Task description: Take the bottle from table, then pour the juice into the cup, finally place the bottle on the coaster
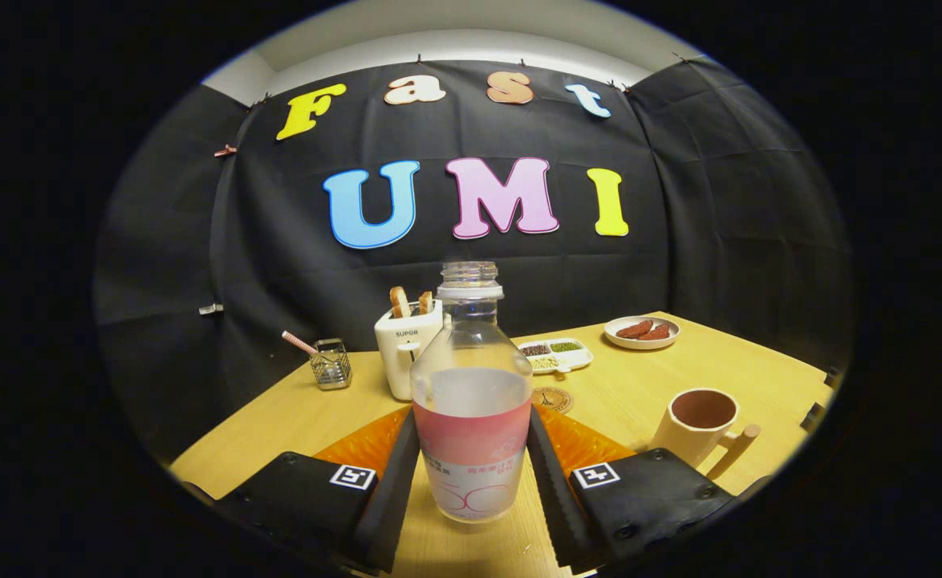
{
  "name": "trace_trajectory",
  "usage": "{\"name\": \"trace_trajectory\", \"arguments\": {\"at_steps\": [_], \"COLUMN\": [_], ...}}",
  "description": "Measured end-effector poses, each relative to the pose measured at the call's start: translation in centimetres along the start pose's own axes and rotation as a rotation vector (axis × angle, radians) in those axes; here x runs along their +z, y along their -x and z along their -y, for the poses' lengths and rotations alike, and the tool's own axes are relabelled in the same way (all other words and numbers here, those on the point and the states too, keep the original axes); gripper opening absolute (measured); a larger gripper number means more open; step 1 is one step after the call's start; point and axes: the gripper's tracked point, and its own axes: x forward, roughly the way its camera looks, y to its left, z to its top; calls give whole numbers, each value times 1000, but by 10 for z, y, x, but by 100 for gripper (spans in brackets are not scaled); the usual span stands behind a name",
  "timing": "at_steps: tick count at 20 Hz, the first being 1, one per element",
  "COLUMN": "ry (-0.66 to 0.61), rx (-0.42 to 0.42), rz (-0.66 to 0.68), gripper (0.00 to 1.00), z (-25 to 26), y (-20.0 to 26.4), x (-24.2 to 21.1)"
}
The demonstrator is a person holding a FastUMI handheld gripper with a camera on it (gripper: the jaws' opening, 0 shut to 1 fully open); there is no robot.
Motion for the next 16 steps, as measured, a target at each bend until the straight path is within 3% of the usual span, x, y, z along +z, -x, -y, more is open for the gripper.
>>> {"name": "trace_trajectory", "arguments": {"at_steps": [7,16], "ry": [-111,-556], "rx": [17,21], "rz": [-33,-211], "gripper": [74,74], "z": [22,58], "y": [14,16], "x": [33,-1]}}
